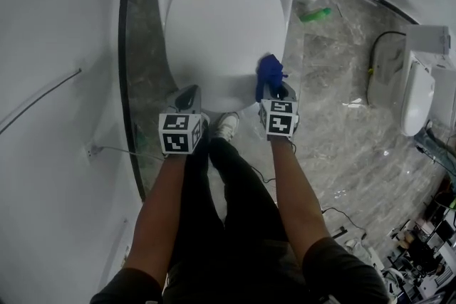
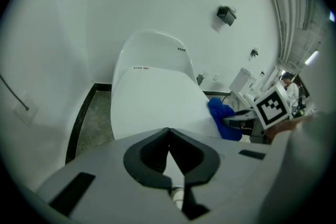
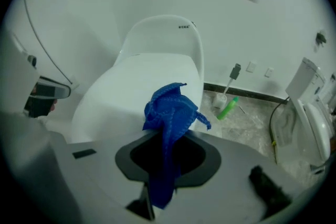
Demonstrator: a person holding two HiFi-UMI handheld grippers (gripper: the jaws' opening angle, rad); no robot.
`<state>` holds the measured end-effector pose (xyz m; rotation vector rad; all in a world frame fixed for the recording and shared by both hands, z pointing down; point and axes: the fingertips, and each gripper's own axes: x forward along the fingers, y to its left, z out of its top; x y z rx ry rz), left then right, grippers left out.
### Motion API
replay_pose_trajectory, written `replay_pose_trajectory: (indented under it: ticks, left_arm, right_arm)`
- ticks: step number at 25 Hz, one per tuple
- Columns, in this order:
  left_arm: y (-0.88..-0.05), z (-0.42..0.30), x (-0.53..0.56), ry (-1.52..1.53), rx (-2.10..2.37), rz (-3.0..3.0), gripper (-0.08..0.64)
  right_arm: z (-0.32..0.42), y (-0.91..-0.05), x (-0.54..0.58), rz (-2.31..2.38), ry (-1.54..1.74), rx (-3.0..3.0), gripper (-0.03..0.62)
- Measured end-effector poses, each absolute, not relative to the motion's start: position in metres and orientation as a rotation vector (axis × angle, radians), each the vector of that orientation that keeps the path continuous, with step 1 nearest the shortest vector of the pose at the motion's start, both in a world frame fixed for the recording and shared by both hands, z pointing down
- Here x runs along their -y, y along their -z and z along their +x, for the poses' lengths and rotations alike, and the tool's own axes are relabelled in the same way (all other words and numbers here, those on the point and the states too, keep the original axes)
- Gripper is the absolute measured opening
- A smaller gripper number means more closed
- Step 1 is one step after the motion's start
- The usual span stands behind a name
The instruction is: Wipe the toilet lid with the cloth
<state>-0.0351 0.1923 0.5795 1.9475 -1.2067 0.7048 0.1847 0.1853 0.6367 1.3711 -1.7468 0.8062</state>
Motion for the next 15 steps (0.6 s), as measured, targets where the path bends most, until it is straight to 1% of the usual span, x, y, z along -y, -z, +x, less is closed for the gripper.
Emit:
replay_pose_trajectory:
  ticks: [4,7,10,15]
  left_arm:
    - [-0.579,-0.041,-0.208,-0.717,1.237,1.923,0.011]
    - [-0.578,-0.05,-0.212,-0.722,1.262,1.918,0.011]
    - [-0.582,-0.063,-0.219,-0.721,1.276,1.901,0.011]
    - [-0.59,-0.082,-0.228,-0.696,1.297,1.872,0.011]
  right_arm:
    - [0.211,-0.637,-0.19,1.418,-0.797,1.71,0.066]
    - [0.198,-0.612,-0.191,1.455,-0.745,1.793,0.066]
    - [0.156,-0.588,-0.199,1.443,-0.706,1.918,0.067]
    - [0.055,-0.562,-0.209,1.316,-0.675,2.133,0.066]
